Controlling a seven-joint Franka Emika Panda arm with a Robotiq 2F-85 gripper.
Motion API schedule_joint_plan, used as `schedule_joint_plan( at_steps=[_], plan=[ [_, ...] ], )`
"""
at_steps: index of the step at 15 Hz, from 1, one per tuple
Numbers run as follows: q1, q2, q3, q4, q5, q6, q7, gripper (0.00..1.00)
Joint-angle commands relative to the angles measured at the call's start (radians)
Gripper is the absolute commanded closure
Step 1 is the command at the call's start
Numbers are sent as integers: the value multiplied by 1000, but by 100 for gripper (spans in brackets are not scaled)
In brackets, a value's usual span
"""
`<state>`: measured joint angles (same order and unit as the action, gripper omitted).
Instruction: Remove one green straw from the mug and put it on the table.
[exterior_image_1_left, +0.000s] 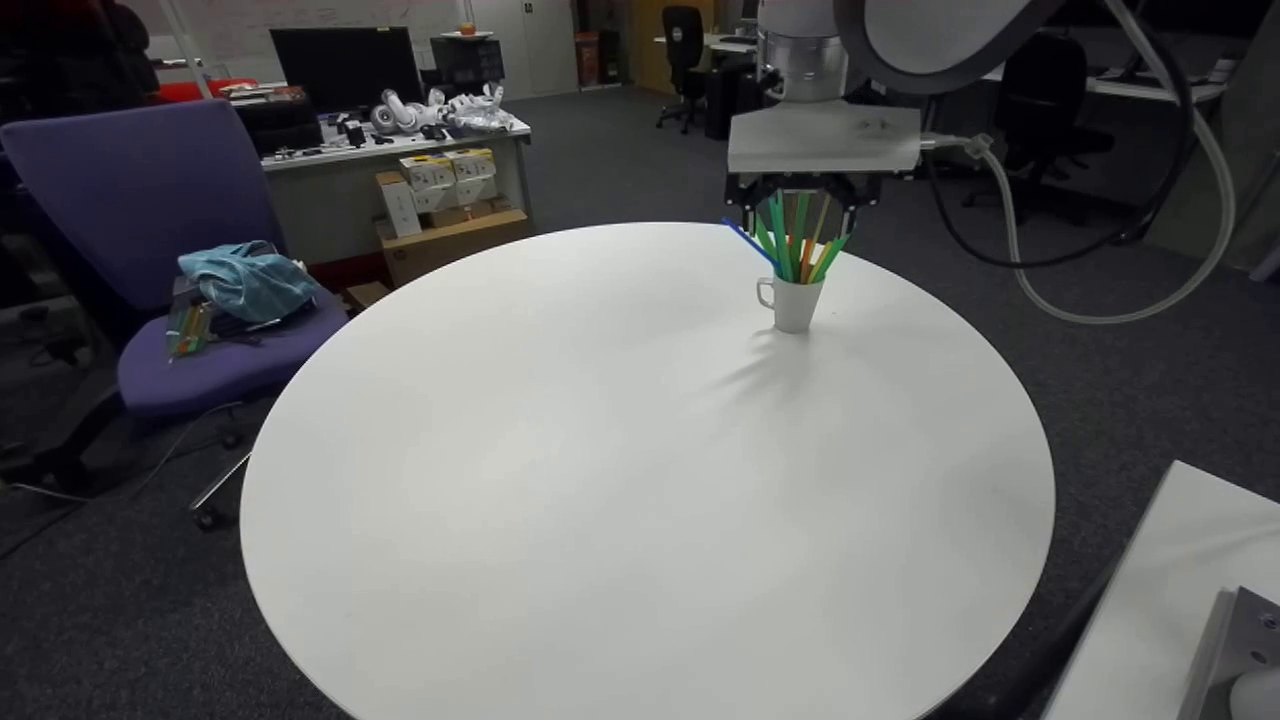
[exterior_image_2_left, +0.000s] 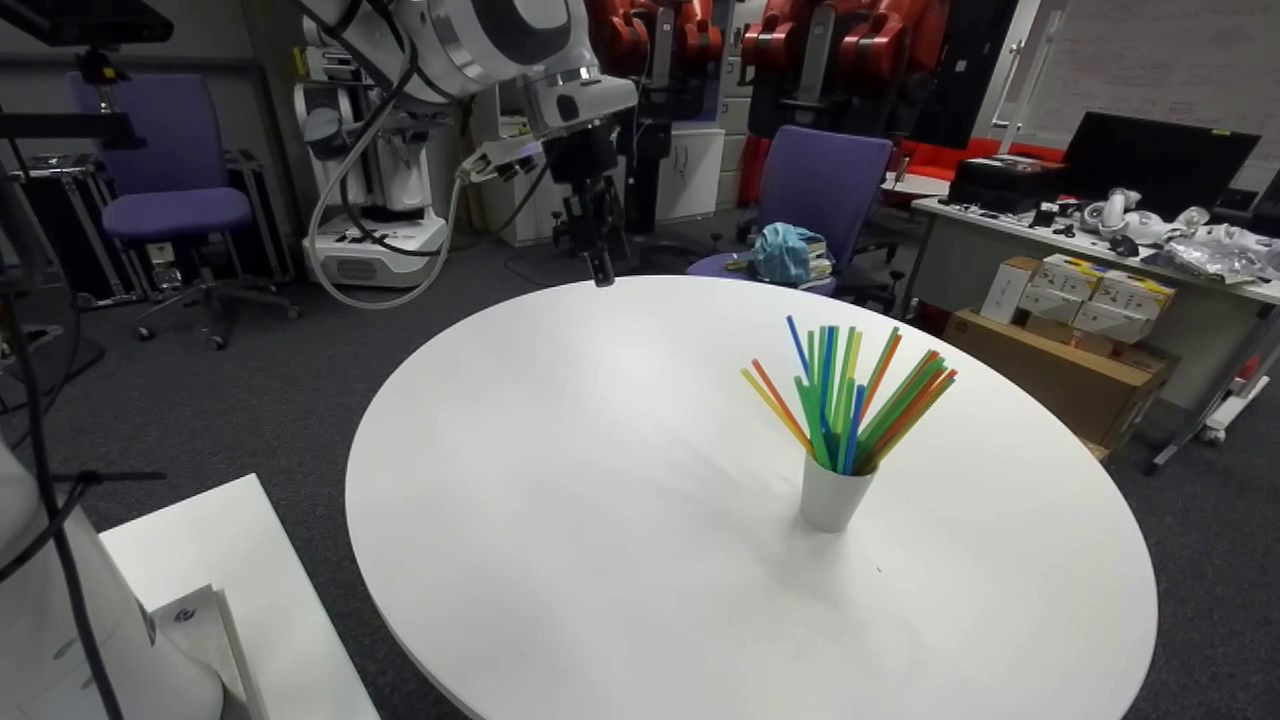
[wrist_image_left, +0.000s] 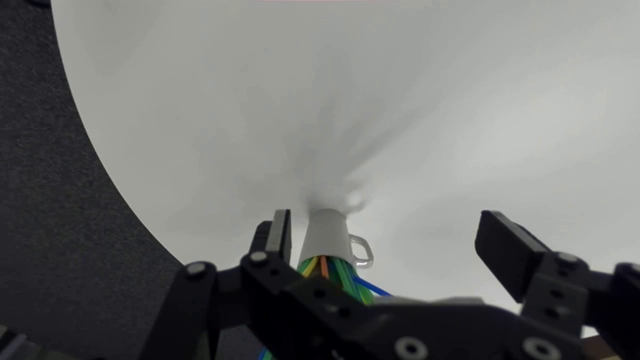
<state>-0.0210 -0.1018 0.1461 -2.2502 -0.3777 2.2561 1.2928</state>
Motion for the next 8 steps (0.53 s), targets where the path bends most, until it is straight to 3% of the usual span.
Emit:
schedule_joint_plan(
  at_steps=[1, 8],
  plan=[
    [-1, 26, -14, 8, -97, 27, 242, 0],
    [-40, 87, -129, 17, -184, 29, 580, 0]
  ],
)
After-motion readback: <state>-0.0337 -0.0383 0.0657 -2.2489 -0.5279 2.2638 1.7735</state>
